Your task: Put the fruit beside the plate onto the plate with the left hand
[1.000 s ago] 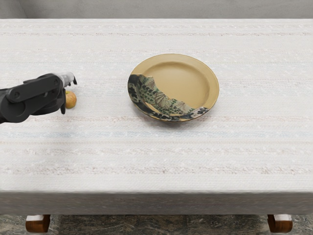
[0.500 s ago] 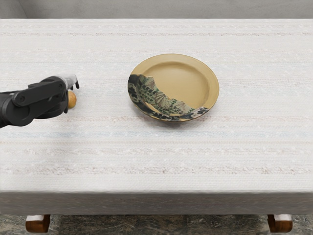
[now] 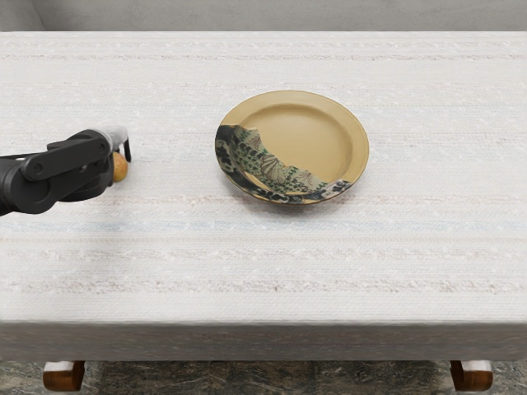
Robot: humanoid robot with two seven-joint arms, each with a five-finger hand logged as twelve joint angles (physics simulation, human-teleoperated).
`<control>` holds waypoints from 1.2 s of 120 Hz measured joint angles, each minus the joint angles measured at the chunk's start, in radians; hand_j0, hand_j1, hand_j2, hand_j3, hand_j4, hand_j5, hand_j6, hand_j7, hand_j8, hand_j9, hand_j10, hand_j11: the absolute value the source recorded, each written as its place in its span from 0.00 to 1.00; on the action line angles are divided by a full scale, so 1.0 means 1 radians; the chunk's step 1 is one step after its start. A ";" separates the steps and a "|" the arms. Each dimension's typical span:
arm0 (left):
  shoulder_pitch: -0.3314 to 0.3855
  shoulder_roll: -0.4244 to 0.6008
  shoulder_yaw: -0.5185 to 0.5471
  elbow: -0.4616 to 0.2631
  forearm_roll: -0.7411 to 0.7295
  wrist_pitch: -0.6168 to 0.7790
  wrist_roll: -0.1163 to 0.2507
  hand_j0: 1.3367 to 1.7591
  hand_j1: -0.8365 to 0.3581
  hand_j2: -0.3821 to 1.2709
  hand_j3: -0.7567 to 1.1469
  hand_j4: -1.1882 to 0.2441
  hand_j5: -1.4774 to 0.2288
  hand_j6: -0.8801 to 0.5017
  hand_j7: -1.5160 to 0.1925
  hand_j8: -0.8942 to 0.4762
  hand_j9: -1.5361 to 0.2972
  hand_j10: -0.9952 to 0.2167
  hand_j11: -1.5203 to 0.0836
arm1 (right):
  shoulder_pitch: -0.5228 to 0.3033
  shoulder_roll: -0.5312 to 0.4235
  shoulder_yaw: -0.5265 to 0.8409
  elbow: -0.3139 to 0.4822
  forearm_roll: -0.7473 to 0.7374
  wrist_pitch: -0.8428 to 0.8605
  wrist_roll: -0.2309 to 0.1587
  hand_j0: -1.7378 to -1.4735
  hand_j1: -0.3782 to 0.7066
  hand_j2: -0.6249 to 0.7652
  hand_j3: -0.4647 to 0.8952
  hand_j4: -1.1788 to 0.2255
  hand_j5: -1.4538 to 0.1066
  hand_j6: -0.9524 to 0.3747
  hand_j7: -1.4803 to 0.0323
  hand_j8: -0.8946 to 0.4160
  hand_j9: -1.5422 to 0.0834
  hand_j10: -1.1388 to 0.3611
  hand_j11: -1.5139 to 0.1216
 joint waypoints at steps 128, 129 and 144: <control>-0.108 -0.014 -0.296 -0.006 -0.462 -0.032 0.000 0.75 0.41 0.50 0.40 0.44 0.28 0.36 0.33 0.37 0.31 0.22 0.35 | 0.000 0.000 0.000 0.000 0.000 0.000 0.000 0.30 0.04 0.45 0.34 0.83 0.92 0.71 0.97 0.67 0.94 0.75 0.92; -0.110 -0.014 -0.298 -0.006 -0.468 -0.033 0.000 0.75 0.41 0.50 0.40 0.44 0.28 0.36 0.33 0.38 0.31 0.22 0.34 | 0.000 0.000 0.000 0.000 0.000 0.000 0.000 0.30 0.04 0.45 0.34 0.83 0.92 0.71 0.97 0.67 0.94 0.75 0.92; -0.127 -0.033 -0.367 -0.009 -0.532 -0.069 0.001 0.75 0.40 0.50 0.40 0.46 0.26 0.38 0.30 0.39 0.29 0.21 0.33 | 0.000 0.000 0.000 0.000 0.000 0.000 0.000 0.30 0.04 0.45 0.34 0.83 0.92 0.71 0.97 0.67 0.94 0.75 0.92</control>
